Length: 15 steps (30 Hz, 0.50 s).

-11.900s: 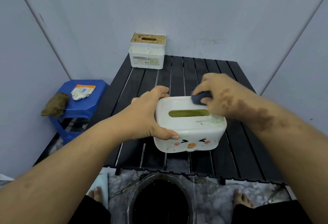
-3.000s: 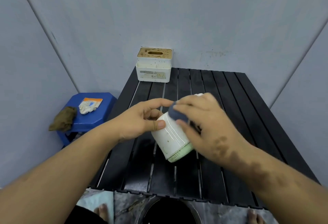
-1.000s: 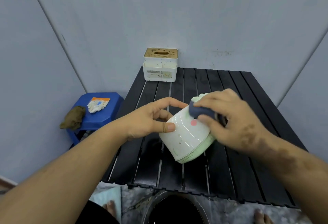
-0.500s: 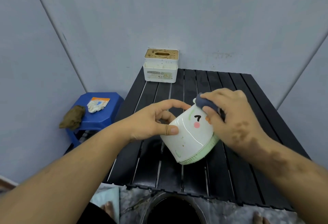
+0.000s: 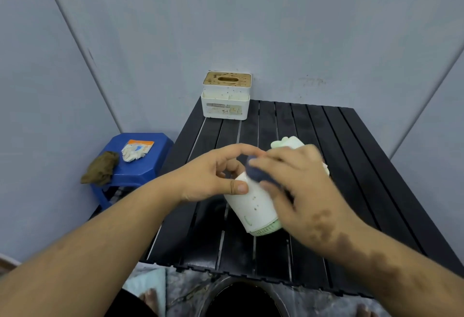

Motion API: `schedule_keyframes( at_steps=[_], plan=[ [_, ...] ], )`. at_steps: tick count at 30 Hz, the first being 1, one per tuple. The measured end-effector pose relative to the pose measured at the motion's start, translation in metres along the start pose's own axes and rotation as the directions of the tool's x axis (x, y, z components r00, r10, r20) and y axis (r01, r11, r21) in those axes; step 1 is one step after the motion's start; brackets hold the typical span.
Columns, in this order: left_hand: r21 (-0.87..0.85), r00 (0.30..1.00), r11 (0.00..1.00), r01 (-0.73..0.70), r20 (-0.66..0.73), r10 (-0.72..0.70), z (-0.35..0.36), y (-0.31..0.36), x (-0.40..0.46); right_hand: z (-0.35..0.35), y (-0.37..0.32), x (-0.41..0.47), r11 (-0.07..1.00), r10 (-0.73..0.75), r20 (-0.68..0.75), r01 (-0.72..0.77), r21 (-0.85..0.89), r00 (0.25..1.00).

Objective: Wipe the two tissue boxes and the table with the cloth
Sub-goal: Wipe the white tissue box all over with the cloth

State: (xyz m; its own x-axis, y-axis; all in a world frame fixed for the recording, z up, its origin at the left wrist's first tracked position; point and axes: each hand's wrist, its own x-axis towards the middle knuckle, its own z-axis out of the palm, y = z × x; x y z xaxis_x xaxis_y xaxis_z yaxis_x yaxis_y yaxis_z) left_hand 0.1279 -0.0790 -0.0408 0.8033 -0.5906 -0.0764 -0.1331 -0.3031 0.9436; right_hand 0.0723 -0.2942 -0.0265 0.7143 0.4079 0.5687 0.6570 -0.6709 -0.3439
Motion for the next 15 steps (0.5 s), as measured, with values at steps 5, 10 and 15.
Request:
schedule_keyframes(
  at_steps=[5,10,15],
  plan=[
    [-0.057,0.999,0.998,0.000,0.039,0.002,-0.002,0.000,0.001,-0.010,0.041,0.009,0.993,0.114,-0.039,-0.114,0.006,0.993],
    [-0.040,0.999,0.999,-0.026,0.032,0.028,0.005,0.002,0.005,-0.006,0.027,0.002,0.984,0.178,-0.076,-0.179,-0.008,0.981],
    [-0.037,0.998,0.999,-0.025,0.058,0.027,-0.003,-0.001,0.005,-0.015,0.034,0.000,0.998,0.005,0.043,-0.008,0.058,0.999]
  ],
)
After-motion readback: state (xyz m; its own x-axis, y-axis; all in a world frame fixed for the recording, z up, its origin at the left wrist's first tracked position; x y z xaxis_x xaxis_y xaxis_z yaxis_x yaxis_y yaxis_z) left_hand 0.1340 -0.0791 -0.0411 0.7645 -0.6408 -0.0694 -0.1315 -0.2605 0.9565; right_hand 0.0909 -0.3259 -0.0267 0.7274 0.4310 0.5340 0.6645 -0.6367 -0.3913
